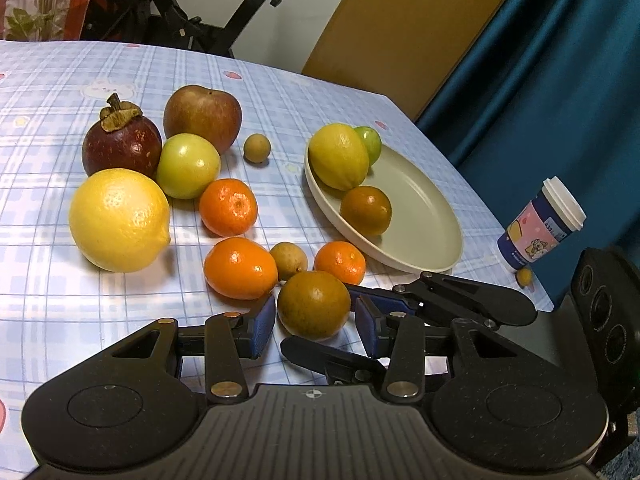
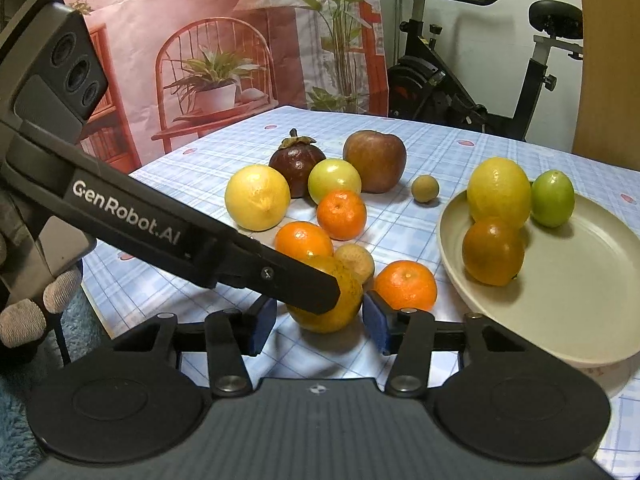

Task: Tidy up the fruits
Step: 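Move the left gripper back to a second brownish orange, then close the left gripper around the second brownish orange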

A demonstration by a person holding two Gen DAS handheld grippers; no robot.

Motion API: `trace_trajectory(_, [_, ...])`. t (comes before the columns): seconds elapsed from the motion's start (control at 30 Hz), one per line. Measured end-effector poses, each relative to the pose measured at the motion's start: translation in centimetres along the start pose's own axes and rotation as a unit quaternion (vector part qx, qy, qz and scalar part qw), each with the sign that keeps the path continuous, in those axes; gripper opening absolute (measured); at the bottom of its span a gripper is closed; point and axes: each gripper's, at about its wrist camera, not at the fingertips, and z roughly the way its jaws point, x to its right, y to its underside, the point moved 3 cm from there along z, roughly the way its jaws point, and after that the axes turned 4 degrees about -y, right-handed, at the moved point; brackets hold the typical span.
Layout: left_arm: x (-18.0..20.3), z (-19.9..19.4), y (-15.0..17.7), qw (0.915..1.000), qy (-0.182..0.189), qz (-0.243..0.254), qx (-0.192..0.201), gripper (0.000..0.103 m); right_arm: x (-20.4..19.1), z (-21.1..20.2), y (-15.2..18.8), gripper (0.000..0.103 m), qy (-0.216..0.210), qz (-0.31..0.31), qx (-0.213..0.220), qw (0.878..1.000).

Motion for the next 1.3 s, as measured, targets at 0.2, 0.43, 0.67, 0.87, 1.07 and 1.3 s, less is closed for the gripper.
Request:
trace_trajectory(0.2, [-0.1, 0.4, 0.1, 1.0000, -0.002, 0.002, -0.005, 0.046, 0.1, 0.3, 0.1, 0.051, -0.004, -0.002, 0.001, 1.000])
trace_trajectory(0.43, [0.2, 0.7, 0.2, 0.9999, -0.007, 0.011, -0.004, 0.045, 0.2, 0.3, 0.3, 0.046, -0.008, 0.000, 0.003, 1.000])
trace_trajectory(0.67, [0.5, 0.3, 0.1, 0.9998, -0.010, 0.018, 0.002, 0.045, 0.2, -0.1, 0.3, 0.046, -0.009, -0.002, 0.008, 1.000])
trace_trajectory(0.87, [1.0, -0.5, -0.1, 0.9995, -0.013, 0.028, 0.011, 0.045, 0.1, -0.6, 0.1, 0.046, -0.010, -0.004, 0.020, 1.000])
trace_trajectory(1.07, [1.6, -0.9, -0.4, 0.9990, -0.013, 0.039, 0.020, 0.045, 0.1, -1.4, -0.3, 0.046, -0.007, -0.004, 0.035, 0.999])
trace_trajectory(1.3, [2.1, -1.1, -0.7, 0.9982, -0.015, 0.051, 0.026, 0.045, 0.3, -2.0, -0.4, 0.046, -0.006, -0.002, 0.046, 0.999])
